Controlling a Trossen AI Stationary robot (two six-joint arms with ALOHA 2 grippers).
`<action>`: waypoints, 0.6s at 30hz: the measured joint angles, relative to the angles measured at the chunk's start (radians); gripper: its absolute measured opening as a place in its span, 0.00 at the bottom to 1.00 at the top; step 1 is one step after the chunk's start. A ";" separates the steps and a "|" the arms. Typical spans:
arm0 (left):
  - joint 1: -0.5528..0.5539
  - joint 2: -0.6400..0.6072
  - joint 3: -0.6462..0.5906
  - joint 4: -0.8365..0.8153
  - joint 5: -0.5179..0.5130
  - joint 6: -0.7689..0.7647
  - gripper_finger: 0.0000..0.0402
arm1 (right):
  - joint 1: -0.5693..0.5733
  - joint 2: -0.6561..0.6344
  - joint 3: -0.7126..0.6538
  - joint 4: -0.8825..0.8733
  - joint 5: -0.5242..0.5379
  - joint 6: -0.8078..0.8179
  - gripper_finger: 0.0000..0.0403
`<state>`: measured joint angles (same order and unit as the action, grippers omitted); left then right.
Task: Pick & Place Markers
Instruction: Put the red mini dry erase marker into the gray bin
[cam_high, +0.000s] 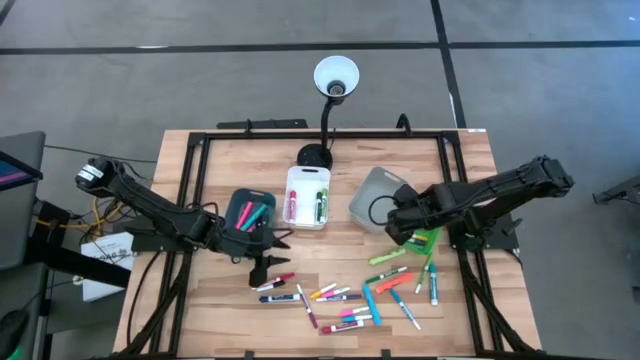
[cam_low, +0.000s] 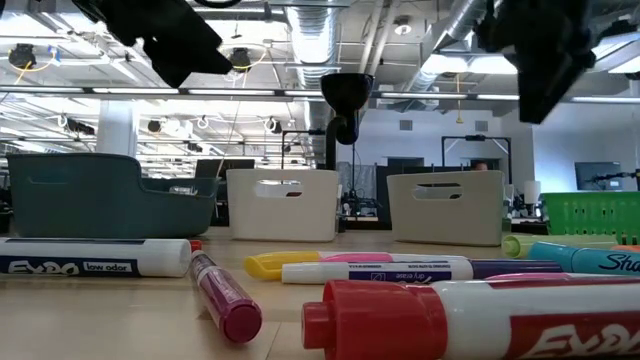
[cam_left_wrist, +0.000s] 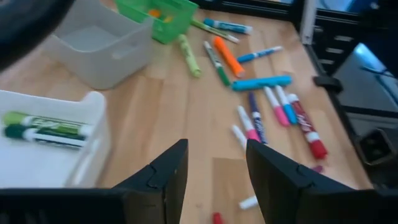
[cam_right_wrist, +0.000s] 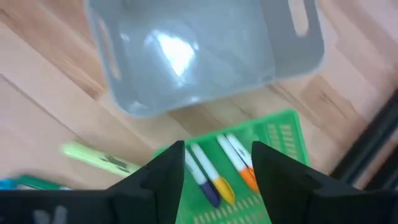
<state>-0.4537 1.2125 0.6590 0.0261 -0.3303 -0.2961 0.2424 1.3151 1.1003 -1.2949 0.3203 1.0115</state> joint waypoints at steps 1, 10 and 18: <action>-0.009 0.000 0.000 0.000 0.012 -0.001 0.39 | 0.000 0.000 0.010 0.001 0.002 0.000 0.43; -0.101 0.063 0.000 0.017 0.026 -0.079 0.39 | 0.000 0.000 0.025 0.128 0.059 -0.055 0.40; -0.143 0.219 0.000 0.058 0.025 -0.158 0.39 | 0.000 0.000 0.025 0.520 0.080 -0.346 0.38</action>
<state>-0.5963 1.4314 0.6590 0.0837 -0.3054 -0.4541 0.2420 1.3148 1.1248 -0.7749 0.4007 0.6652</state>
